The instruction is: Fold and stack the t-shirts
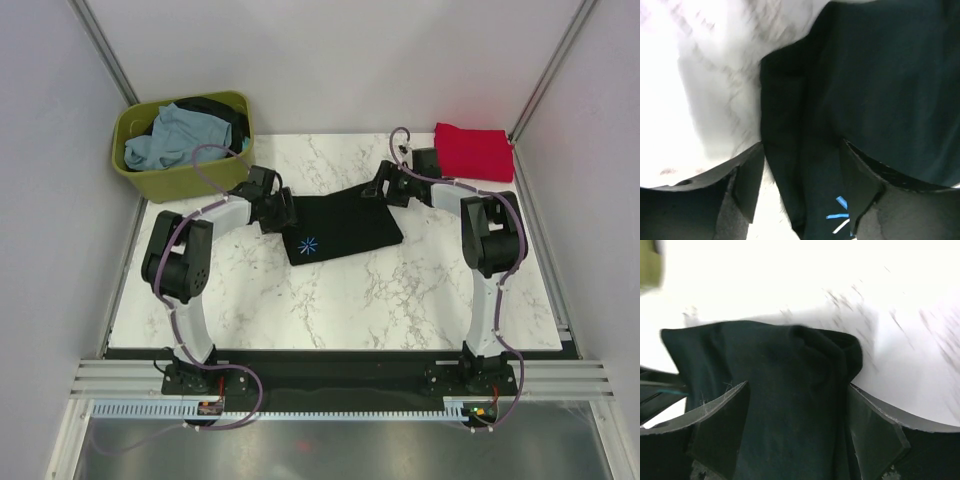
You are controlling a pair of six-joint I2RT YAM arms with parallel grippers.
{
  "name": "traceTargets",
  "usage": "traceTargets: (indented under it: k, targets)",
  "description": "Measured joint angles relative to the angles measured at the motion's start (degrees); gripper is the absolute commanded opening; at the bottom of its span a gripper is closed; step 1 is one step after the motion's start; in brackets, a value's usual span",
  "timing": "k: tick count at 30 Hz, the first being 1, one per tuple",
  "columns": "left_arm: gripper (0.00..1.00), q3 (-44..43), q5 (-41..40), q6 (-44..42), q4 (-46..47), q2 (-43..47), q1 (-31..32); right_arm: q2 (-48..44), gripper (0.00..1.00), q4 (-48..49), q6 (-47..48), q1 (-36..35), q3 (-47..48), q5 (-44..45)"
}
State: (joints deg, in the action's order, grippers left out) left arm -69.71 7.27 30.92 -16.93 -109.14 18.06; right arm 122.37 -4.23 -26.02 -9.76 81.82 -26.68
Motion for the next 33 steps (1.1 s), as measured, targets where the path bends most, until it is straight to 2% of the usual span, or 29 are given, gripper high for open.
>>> traceTargets:
  k: [4, 7, 8, 9, 12, 14, 16, 20, 27, 33]
  targets:
    - [0.58, -3.87, 2.40, -0.02, 2.32, -3.93, -1.20, 3.28, 0.81, 7.58, -2.36, -0.04, 0.63, -5.25]
    - [0.25, -7.43, 4.42, -0.24, 4.13, -7.58, -2.54, 4.17, 0.79, 13.38, -3.87, -0.04, -1.18, -8.39]
    - [0.06, -8.41, 5.33, -0.57, 4.59, -8.72, -2.97, 4.09, 0.78, 15.23, -4.31, -0.02, -2.32, -9.20]
    - [0.02, -9.22, 5.97, -1.09, 4.90, -9.64, -3.39, 3.76, 0.78, 17.53, -4.79, -0.02, -4.15, -9.97]
    - [0.02, -11.10, 7.91, -3.37, 5.57, -11.23, -3.69, 0.55, 0.83, 24.28, -6.56, -0.07, -11.96, -12.72]
    - [0.02, -12.46, 9.66, -4.46, 6.05, -12.44, -3.76, -3.04, 0.90, 25.46, -6.82, -0.13, -16.96, -12.55]
    - [0.02, -13.62, 11.50, -5.46, 6.86, -13.64, -3.87, -6.91, 0.95, 23.80, -6.14, -0.11, -20.57, -10.21]
    - [0.02, -14.97, 13.94, -6.86, 7.21, -14.86, -4.11, -12.22, 0.96, 20.06, -5.33, 1.11, -24.61, -4.48]
    - [0.02, -15.17, 15.52, -8.04, 7.67, -15.21, -4.33, -14.71, 0.97, 18.38, -6.03, 6.25, -26.10, 2.71]
    - [0.02, -15.17, 15.56, -8.15, 7.67, -15.23, -4.33, -11.91, 0.95, 18.56, -7.45, 6.82, -22.71, 2.89]
